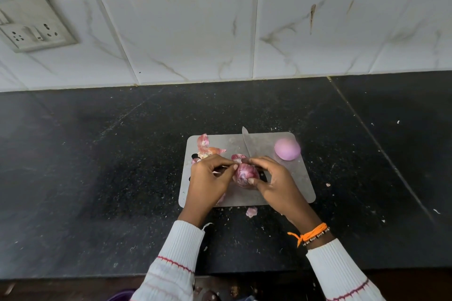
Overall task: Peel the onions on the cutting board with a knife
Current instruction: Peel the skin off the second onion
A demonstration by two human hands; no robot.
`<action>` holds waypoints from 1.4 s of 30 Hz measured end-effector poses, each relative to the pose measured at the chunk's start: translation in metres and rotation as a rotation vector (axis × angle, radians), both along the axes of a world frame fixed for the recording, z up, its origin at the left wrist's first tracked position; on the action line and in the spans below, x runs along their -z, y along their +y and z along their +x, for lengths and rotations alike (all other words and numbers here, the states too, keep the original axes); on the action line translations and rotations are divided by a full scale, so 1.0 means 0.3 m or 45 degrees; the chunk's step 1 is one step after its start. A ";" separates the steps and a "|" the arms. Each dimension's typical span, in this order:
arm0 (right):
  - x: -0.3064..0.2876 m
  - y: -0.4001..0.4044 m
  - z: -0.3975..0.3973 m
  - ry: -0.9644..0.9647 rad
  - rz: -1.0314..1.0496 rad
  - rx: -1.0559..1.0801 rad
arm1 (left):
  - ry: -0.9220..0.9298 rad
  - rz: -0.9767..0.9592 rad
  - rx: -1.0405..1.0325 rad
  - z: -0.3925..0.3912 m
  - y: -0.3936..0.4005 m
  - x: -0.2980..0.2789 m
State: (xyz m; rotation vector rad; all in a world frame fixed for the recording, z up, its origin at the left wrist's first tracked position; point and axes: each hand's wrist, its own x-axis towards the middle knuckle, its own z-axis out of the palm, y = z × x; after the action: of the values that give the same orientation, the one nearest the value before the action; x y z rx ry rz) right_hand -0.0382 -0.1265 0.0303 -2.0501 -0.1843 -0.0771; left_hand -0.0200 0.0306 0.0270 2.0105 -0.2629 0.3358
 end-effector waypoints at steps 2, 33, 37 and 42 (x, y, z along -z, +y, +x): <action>0.002 -0.005 0.002 0.012 0.008 0.000 | 0.010 -0.002 0.027 -0.002 -0.004 -0.002; 0.028 -0.015 0.020 0.027 0.033 0.049 | 0.110 0.079 -0.151 0.014 -0.072 0.024; 0.030 -0.023 0.023 0.048 0.129 0.064 | 0.361 -0.285 -0.119 0.027 -0.060 0.032; 0.034 -0.021 0.020 0.067 0.213 0.060 | 0.342 -0.341 -0.067 0.013 -0.063 0.011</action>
State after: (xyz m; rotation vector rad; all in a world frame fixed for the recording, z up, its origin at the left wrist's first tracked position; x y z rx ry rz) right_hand -0.0322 -0.1329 0.0202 -1.8878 -0.0935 -0.0659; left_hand -0.0161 0.0116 0.0237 1.7748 0.0051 0.1227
